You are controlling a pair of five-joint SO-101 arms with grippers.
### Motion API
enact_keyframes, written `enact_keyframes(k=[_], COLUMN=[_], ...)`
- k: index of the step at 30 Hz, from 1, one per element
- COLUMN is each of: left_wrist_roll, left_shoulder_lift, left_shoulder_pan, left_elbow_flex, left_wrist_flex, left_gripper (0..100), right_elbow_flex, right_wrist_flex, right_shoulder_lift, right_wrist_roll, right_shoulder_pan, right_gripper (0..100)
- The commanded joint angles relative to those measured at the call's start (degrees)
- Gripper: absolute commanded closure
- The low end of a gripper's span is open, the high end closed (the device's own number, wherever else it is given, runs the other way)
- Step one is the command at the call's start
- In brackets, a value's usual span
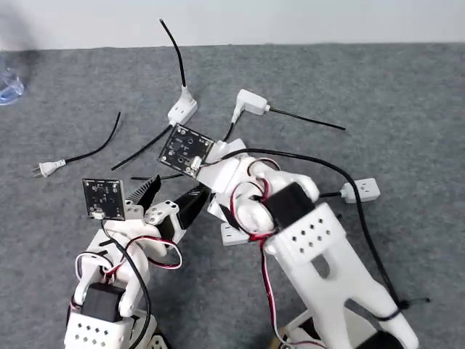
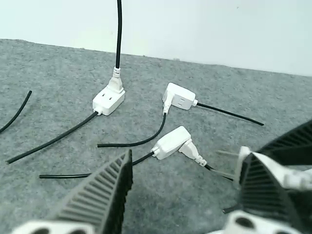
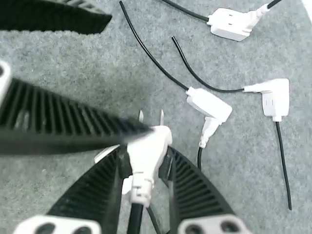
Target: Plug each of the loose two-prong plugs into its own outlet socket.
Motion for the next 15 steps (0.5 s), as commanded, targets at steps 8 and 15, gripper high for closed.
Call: enact_keyframes(k=[8,15], left_wrist_roll=[-2.37,-2.29], left_shoulder_lift=[-0.18,-0.18], left_shoulder_pan=[0.09,0.09], left_elbow_flex=[-0.04,-0.13], left_wrist_flex=[0.7,0.7], left_gripper=[67,67], right_elbow_flex=[1.32,1.32], right_wrist_flex=[0.31,-1.1], right_shoulder_lift=[-5.41,-3.38], right_wrist_roll=[-0.18,-0.18], right_shoulder_pan=[-4.62,-3.3], right_gripper=[99.0,99.0])
